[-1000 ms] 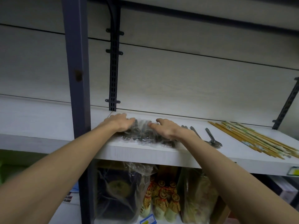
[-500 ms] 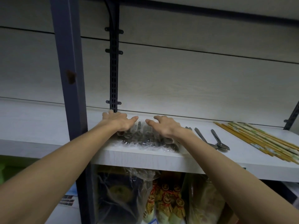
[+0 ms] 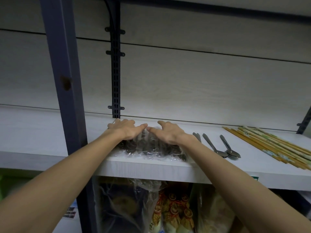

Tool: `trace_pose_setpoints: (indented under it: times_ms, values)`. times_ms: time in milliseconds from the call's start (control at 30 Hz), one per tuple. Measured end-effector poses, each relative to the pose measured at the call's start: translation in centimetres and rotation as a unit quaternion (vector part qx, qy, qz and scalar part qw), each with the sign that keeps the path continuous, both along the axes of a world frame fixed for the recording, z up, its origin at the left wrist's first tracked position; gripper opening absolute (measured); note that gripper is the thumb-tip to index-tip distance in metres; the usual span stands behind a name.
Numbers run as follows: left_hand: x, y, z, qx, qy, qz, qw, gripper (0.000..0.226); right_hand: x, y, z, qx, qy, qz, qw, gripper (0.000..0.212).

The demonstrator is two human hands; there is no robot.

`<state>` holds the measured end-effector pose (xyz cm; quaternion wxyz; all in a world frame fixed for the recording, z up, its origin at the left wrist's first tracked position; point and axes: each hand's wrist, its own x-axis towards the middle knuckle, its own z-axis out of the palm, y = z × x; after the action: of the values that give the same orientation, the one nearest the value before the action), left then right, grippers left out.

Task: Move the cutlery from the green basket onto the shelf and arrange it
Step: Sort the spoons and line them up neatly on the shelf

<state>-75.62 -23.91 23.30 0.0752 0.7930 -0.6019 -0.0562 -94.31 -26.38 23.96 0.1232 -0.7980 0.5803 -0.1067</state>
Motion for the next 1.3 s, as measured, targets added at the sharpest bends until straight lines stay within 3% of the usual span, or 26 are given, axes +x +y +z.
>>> trace_pose_setpoints:
  times_ms: [100,267,433,667,900,967,1167,1300]
  values:
    - [0.1,-0.2,-0.5,0.011,0.012,-0.004,1.000,0.077,0.5,-0.7,0.4,0.029,-0.004,0.000,1.000,0.102]
    - [-0.1,-0.1,-0.3,-0.046,0.040,0.001,0.998,0.059,1.1,-1.3,-0.7,0.017,0.010,0.021,1.000,0.073]
    - [0.2,-0.7,-0.2,-0.042,0.076,-0.015,0.996,0.052,0.8,-1.5,-0.7,0.027,-0.041,0.033,0.998,0.064]
    - [0.3,-0.7,-0.6,-0.012,0.076,-0.039,0.996,0.061,1.7,-2.0,-1.0,0.024,0.005,0.022,0.999,0.062]
    - [0.3,0.4,0.1,-0.039,0.099,-0.051,0.993,0.059,1.3,-1.7,-0.5,0.039,-0.057,0.036,0.997,0.056]
    - [0.4,0.7,0.2,-0.048,0.078,-0.051,0.995,0.073,0.7,-1.3,-0.4,0.019,-0.070,0.032,0.997,0.054]
    - [-0.8,5.4,1.1,-0.052,0.029,-0.065,0.996,0.074,-2.4,2.3,-0.2,-0.049,-0.087,0.016,0.995,0.052]
    - [-1.0,8.7,0.5,-0.027,-0.020,-0.098,0.995,0.097,-3.7,6.0,-1.0,-0.085,-0.065,0.043,0.993,0.059]
